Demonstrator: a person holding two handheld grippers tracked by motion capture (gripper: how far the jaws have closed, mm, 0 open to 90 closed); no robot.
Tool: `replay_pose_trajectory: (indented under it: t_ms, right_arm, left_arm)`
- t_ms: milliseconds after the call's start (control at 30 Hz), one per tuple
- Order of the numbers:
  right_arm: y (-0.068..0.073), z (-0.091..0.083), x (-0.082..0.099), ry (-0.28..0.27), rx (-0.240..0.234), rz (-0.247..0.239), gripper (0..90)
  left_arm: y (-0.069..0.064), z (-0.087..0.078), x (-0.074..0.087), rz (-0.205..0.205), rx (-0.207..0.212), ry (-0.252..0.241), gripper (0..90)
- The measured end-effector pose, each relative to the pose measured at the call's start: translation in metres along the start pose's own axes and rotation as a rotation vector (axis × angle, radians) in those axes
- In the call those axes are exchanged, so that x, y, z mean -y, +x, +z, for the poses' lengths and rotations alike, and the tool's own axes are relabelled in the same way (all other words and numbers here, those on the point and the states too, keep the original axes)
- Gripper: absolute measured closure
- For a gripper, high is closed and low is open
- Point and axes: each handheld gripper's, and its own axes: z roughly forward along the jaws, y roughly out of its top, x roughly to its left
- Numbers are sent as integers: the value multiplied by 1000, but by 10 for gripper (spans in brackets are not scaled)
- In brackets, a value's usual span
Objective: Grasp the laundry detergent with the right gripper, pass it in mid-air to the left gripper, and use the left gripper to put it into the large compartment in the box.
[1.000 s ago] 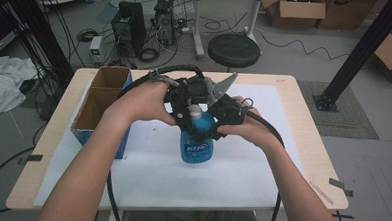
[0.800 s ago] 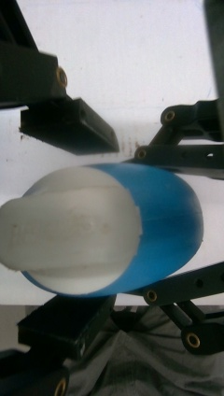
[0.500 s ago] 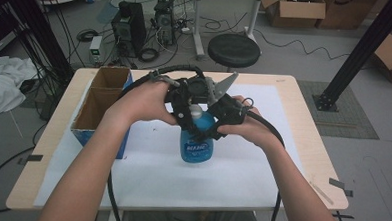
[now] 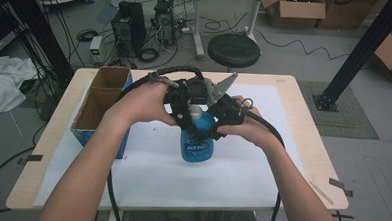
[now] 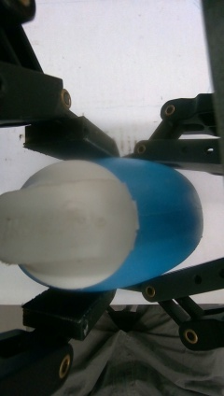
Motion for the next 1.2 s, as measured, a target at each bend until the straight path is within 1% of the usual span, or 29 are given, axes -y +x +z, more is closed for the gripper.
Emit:
replay_pose_trajectory:
  t_ms: [33, 67, 100, 133, 200, 233, 367, 500, 567, 667, 767, 800, 900, 933, 967, 1000, 1033, 1067, 1100, 1133, 1200]
  right_arm:
    - [0, 0, 0, 1, 4, -3, 432]
    - [2, 1, -1, -1, 6, 13, 432]
    - [2, 2, -1, 2, 16, 13, 432]
    - [2, 2, -1, 0, 20, 12, 432]
    - [2, 2, -1, 6, 23, 11, 432]
    - [2, 3, -1, 7, 21, 12, 432]
    - [2, 3, -1, 11, 24, 13, 431]
    - [2, 4, 0, 5, 21, 20, 430]
    - [1, 4, 0, 4, 27, 16, 430]
    - [1, 5, -1, 10, 30, 11, 429]
    - [1, 5, -1, -1, 28, 18, 427]
    - [0, 4, 0, -1, 25, -3, 426]
    - [-2, 4, 0, -7, 32, -3, 420]
    - [0, 6, 0, -13, 30, 9, 417]
    - [0, 6, 0, -15, 38, 15, 403]
    - [0, 7, 0, -24, 36, 26, 309]
    - [0, 8, 1, -18, 45, 26, 274]
    - [-1, 7, 2, -14, 71, 6, 258]
    - [-2, 7, 4, -15, 82, -5, 227]
    - [-1, 6, 4, -16, 74, 12, 204]
    - [-2, 4, 7, -19, 85, 12, 209]
  left_arm:
    - [0, 0, 0, -3, 2, 1, 368]
    - [0, 0, 0, 2, -3, 2, 368]
    - [0, 1, 1, -3, -2, 3, 369]
    - [0, 1, 1, 2, -7, 5, 370]
    - [-1, 1, 1, -5, -6, 11, 371]
    - [-1, 1, 1, 0, -12, 15, 374]
    - [-2, 2, 1, -5, -14, 14, 376]
    - [-1, 2, 2, -6, -16, 0, 378]
    - [-2, 2, 2, 1, -27, 4, 379]
    - [-2, 2, 2, -1, -27, 8, 381]
    - [-1, 1, 3, 2, -28, 1, 382]
    - [-1, 1, 3, 1, -27, -1, 382]
    - [-1, 1, 3, 0, -38, 6, 384]
    - [-1, 1, 3, 0, -38, 8, 384]
    - [-1, 1, 3, -4, -39, 7, 384]
    - [-1, 0, 3, -4, -37, 13, 385]
    - [-1, 0, 3, -4, -37, 13, 385]
    - [0, -2, 5, -21, -35, 10, 385]
    - [1, -3, 6, -28, -34, 11, 385]
    - [1, -4, 7, -36, -34, 16, 385]
    - [2, -9, 9, -62, -36, 19, 385]
